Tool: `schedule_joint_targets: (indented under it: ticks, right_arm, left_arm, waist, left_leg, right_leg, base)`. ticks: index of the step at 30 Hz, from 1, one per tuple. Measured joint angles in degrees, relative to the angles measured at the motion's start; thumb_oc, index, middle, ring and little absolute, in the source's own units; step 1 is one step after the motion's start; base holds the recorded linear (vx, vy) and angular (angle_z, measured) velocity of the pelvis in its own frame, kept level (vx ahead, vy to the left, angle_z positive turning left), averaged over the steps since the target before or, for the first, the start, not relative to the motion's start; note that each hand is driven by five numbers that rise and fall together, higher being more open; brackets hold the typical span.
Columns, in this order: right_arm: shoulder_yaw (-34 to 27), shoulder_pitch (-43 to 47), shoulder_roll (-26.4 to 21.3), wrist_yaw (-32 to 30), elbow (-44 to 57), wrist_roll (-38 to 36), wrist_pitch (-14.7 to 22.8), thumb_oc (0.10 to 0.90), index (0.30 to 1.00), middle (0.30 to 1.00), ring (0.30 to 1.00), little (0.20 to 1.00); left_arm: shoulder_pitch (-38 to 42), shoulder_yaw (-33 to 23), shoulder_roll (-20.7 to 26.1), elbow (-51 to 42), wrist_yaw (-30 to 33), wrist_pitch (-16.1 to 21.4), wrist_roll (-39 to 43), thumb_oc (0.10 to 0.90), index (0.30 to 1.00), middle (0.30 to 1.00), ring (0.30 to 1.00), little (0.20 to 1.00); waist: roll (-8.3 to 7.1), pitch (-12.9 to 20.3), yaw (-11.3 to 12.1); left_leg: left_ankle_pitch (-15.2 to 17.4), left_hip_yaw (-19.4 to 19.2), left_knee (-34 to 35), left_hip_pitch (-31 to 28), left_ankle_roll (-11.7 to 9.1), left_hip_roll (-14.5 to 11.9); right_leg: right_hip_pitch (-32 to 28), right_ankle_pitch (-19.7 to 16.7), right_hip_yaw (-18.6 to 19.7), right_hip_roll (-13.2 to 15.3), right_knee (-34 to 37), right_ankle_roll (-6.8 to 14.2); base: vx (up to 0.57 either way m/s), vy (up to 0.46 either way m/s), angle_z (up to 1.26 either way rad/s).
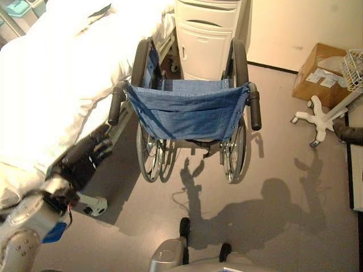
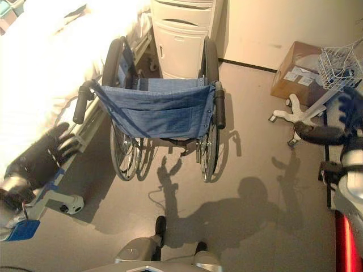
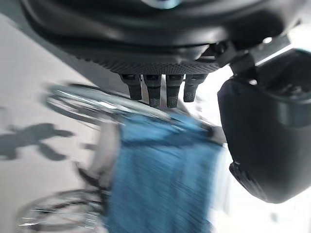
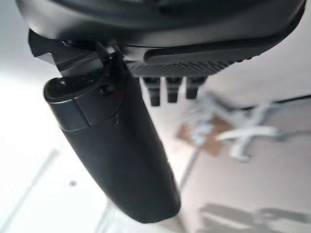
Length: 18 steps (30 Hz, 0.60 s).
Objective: Push the wheelchair next to the bed
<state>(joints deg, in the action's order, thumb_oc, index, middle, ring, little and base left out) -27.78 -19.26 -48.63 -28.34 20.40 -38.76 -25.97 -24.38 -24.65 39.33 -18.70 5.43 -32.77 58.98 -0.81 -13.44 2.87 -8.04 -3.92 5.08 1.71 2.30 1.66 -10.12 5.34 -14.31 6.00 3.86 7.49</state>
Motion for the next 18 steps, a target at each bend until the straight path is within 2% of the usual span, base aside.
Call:
schedule_joint_targets:
  ticks: [1, 3, 7, 8, 9, 10, 11, 13, 14, 15, 16, 18]
  right_arm:
    - [0.0, -1.3, 5.0, -1.3, -3.9, 0.0, 3.1, 0.800, 0.900, 0.900, 0.900, 0.900]
    - [1.5, -2.2, 9.3, -4.2, -11.3, 0.0, 5.4, 0.800, 0.900, 0.900, 0.900, 0.900]
    - [8.6, -2.2, 14.2, -8.4, -28.1, -0.8, 8.5, 0.800, 0.900, 0.900, 0.900, 0.900]
    - [11.7, -0.9, 16.6, -9.6, -35.0, -1.8, 11.1, 0.800, 0.900, 0.900, 0.900, 0.900]
    - [14.1, 0.5, 18.7, -10.2, -40.5, -2.5, 12.0, 0.800, 0.900, 0.900, 0.900, 0.900]
    - [16.1, 1.4, 19.9, -10.3, -44.5, -2.8, 12.7, 0.800, 0.900, 0.900, 0.900, 0.900]
    - [20.2, 3.2, 21.4, -10.3, -51.4, -5.2, 12.9, 0.800, 0.900, 0.900, 0.900, 0.900]
    - [23.5, 5.2, 24.6, -10.3, -56.9, -7.2, 13.2, 0.800, 0.900, 0.900, 0.900, 0.900]
    - [25.2, 8.0, 26.3, -9.8, -62.5, -7.2, 14.2, 0.800, 0.900, 0.900, 0.900, 0.900]
    - [25.9, 9.4, 27.3, -9.3, -65.3, -7.6, 14.3, 0.800, 0.900, 0.900, 0.900, 0.900]
    - [26.9, 12.0, 28.8, -7.9, -71.1, -8.6, 15.1, 0.800, 0.900, 0.900, 0.900, 0.900]
    - [28.1, 13.7, 31.1, -5.1, -74.8, -8.9, 15.3, 0.800, 0.900, 0.900, 0.900, 0.900]
  left_arm:
    - [-0.9, 2.0, -2.5, 2.5, -0.7, -0.1, -1.5, 0.800, 0.900, 0.900, 0.900, 0.900]
    - [-1.8, 7.0, -3.7, 6.9, -0.8, -1.5, -3.2, 0.800, 0.900, 0.900, 0.900, 0.900]
    - [-2.5, 19.9, -5.9, 18.4, -0.8, -2.6, -6.8, 0.800, 0.900, 0.900, 0.900, 0.900]
    - [-2.4, 22.9, -7.0, 23.1, -0.8, -1.7, -7.8, 0.800, 0.900, 0.900, 0.900, 0.900]
    - [-1.6, 24.6, -8.7, 27.5, -0.6, -1.2, -8.4, 0.800, 0.900, 0.900, 0.900, 0.900]
    - [-0.6, 25.6, -10.0, 31.0, -0.7, -0.5, -9.3, 0.800, 0.900, 0.900, 0.900, 0.900]
    - [1.7, 28.5, -11.9, 38.4, -0.9, 0.5, -11.0, 0.800, 0.900, 0.900, 0.900, 0.900]
    - [4.1, 31.0, -14.2, 45.5, -1.0, 1.7, -12.5, 0.800, 0.900, 0.900, 0.900, 0.900]
    - [6.0, 32.3, -15.8, 51.6, -1.6, 4.1, -13.7, 0.800, 0.900, 0.900, 0.900, 0.900]
    - [7.2, 33.2, -16.8, 54.4, -1.3, 4.8, -14.2, 0.800, 0.900, 0.900, 0.900, 0.900]
    - [9.1, 33.3, -18.7, 59.9, -1.2, 7.7, -14.4, 0.800, 0.900, 0.900, 0.900, 0.900]
    - [10.5, 33.3, -20.8, 63.5, -0.4, 11.3, -14.4, 0.800, 0.900, 0.900, 0.900, 0.900]
  waist:
    - [-0.22, 0.3, 0.2]
    - [-0.41, 0.6, 0.5]
    - [-0.61, 1.8, 0.0]
    - [-0.98, 2.7, -0.1]
    - [-1.24, 3.4, -0.2]
    - [-1.32, 3.9, -0.2]
    - [-1.28, 4.7, -0.2]
    - [-0.80, 5.3, -0.2]
    - [-0.46, 5.7, -0.2]
    - [-0.30, 6.0, -0.1]
    - [0.01, 6.6, -0.1]
    - [0.10, 7.1, 0.3]
  left_leg:
    - [0.0, 0.1, 0.0, 0.0, 0.0, 0.1]
    - [0.0, 0.2, 0.0, 0.0, 0.0, 0.1]
    - [0.2, 0.4, 0.1, 0.0, -0.2, -0.1]
    - [0.2, 0.4, 0.1, -0.1, -0.3, -0.2]
    - [0.2, 0.4, 0.1, -0.2, -0.3, -0.4]
    - [0.2, 0.4, 0.1, -0.2, -0.3, -0.4]
    - [0.1, 0.5, 0.2, -0.3, -0.4, -0.4]
    - [-0.1, 0.6, 0.5, -0.2, -0.6, -0.5]
    - [-0.1, 0.6, 0.5, -0.2, -0.7, -0.6]
    - [-0.2, 0.6, 0.5, -0.2, -0.7, -0.5]
    - [-0.2, 0.6, 0.5, -0.2, -0.7, -0.5]
    - [-0.2, 0.6, 0.5, -0.2, -0.7, -0.5]
  right_leg:
    - [-0.1, 0.0, -0.1, 0.0, 0.0, 0.0]
    - [-0.1, 0.0, -0.1, 0.0, 0.1, 0.0]
    - [0.0, 0.0, -0.1, -0.1, 0.1, 0.0]
    - [0.0, 0.0, -0.2, -0.2, 0.2, 0.0]
    - [0.0, 0.0, -0.2, -0.3, 0.2, 0.1]
    - [-0.1, 0.0, -0.3, -0.3, 0.3, 0.1]
    - [-0.4, 0.0, -0.4, -0.4, 0.7, 0.0]
    - [-0.4, -0.2, -0.4, -0.5, 1.0, 0.2]
    - [-0.4, -0.3, -0.5, -0.6, 1.0, 0.2]
    - [-0.4, -0.3, -0.6, -0.5, 1.1, 0.2]
    - [-0.4, -0.3, -0.6, -0.3, 1.0, 0.2]
    - [-0.4, -0.3, -0.6, -0.3, 1.0, 0.2]
  base:
    - [-0.01, 0.009, 0.06]
    - [0.00, 0.001, 0.02]
    - [0.00, -0.002, -0.02]
    - [0.02, -0.018, -0.04]
    - [0.02, -0.014, -0.05]
    - [0.00, 0.000, 0.00]
    - [0.02, -0.006, 0.07]
    - [0.01, -0.003, 0.03]
    - [0.00, 0.000, 0.00]
    - [0.03, 0.023, 0.05]
    - [0.02, 0.019, 0.06]
    - [0.01, 0.011, 0.02]
